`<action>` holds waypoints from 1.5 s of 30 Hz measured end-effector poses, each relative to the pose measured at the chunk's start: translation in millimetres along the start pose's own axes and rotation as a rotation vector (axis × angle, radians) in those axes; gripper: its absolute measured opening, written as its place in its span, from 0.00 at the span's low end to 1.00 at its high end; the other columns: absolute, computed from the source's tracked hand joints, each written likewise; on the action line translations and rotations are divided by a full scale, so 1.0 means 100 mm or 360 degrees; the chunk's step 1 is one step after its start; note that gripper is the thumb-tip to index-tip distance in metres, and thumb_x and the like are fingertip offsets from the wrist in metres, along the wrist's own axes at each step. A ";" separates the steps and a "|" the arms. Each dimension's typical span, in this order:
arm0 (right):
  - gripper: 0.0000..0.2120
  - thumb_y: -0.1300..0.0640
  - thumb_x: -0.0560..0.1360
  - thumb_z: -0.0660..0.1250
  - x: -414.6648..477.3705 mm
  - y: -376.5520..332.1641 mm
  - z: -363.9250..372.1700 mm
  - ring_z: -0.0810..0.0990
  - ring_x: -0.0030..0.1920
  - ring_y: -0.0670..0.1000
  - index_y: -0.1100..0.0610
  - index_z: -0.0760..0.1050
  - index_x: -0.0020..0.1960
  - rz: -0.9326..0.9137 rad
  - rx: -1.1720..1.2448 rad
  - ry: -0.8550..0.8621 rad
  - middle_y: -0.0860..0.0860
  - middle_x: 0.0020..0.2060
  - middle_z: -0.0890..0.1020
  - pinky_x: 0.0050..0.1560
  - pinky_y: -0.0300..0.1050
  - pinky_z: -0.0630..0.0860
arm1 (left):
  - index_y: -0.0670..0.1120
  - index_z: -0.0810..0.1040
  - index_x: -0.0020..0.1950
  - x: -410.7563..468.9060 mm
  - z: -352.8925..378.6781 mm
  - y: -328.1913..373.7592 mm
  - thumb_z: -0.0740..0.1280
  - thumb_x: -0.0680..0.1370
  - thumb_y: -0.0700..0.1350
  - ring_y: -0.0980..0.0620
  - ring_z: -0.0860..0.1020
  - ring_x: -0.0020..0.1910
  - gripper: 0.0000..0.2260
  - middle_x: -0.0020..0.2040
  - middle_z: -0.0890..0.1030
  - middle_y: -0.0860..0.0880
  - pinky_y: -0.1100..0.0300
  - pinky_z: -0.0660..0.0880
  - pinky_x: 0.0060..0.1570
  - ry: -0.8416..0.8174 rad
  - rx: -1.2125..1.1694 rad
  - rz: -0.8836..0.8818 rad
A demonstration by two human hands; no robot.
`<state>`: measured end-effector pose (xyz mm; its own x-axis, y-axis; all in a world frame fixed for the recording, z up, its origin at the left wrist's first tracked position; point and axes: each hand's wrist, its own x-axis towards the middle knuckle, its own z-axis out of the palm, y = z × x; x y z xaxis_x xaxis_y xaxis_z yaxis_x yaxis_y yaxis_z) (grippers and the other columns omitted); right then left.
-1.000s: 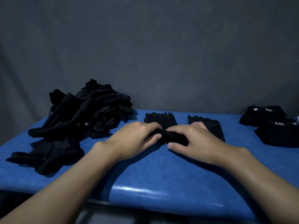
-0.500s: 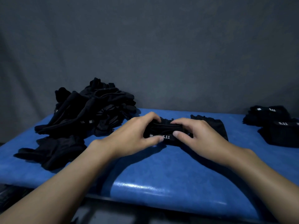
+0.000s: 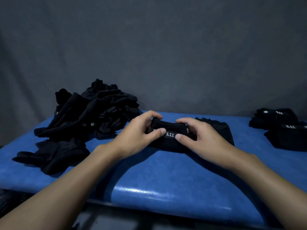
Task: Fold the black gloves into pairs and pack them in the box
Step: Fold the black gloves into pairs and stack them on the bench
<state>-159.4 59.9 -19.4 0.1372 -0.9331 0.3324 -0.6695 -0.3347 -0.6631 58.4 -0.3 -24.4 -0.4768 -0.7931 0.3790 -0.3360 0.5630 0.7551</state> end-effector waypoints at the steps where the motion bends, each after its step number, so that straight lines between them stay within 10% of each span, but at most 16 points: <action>1: 0.17 0.50 0.76 0.69 0.01 0.00 0.01 0.81 0.42 0.48 0.46 0.74 0.63 0.0017 -0.0012 0.0011 0.46 0.41 0.81 0.48 0.46 0.78 | 0.59 0.74 0.58 0.01 0.01 0.00 0.70 0.71 0.60 0.44 0.82 0.43 0.17 0.43 0.83 0.49 0.42 0.79 0.46 0.0006 -0.0033 -0.0022; 12: 0.16 0.52 0.77 0.69 0.13 0.00 0.06 0.75 0.35 0.44 0.49 0.75 0.63 0.0105 -0.0168 0.0158 0.45 0.35 0.76 0.37 0.30 0.69 | 0.53 0.76 0.63 0.11 0.03 -0.11 0.74 0.72 0.54 0.50 0.81 0.47 0.21 0.50 0.81 0.51 0.54 0.79 0.50 0.0040 -0.0006 -0.0106; 19: 0.18 0.48 0.78 0.67 0.17 -0.01 0.10 0.73 0.46 0.45 0.52 0.73 0.65 0.0161 -0.0392 0.0124 0.47 0.50 0.73 0.46 0.33 0.65 | 0.53 0.75 0.62 0.17 0.08 -0.12 0.71 0.76 0.53 0.63 0.78 0.44 0.16 0.53 0.77 0.56 0.68 0.74 0.45 0.0049 0.0165 -0.0180; 25: 0.17 0.49 0.78 0.66 0.18 -0.01 0.11 0.73 0.41 0.42 0.52 0.73 0.65 0.0186 -0.0375 0.0085 0.40 0.37 0.72 0.36 0.29 0.66 | 0.54 0.76 0.51 0.17 0.07 -0.13 0.70 0.76 0.53 0.56 0.81 0.41 0.07 0.42 0.82 0.53 0.55 0.79 0.45 0.0025 0.0239 -0.0183; 32: 0.15 0.47 0.78 0.66 0.17 -0.03 0.14 0.74 0.57 0.50 0.50 0.72 0.62 0.0183 -0.0410 0.0033 0.48 0.53 0.77 0.58 0.47 0.72 | 0.53 0.77 0.51 0.16 0.04 -0.14 0.70 0.73 0.54 0.53 0.81 0.44 0.10 0.43 0.83 0.53 0.50 0.79 0.47 0.0011 0.0181 -0.0136; 45: 0.09 0.52 0.73 0.73 0.14 -0.06 0.12 0.76 0.38 0.45 0.48 0.73 0.48 0.0195 -0.0009 0.0025 0.48 0.41 0.80 0.41 0.42 0.71 | 0.53 0.73 0.44 0.15 -0.06 -0.05 0.73 0.68 0.56 0.54 0.72 0.30 0.13 0.32 0.77 0.54 0.56 0.70 0.32 -0.0137 0.0027 -0.0172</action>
<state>-145.4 47.5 -19.0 0.0427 -0.9649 0.2593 -0.6847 -0.2172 -0.6957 57.5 -16.3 -19.7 -0.5048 -0.8269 0.2479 -0.4025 0.4795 0.7798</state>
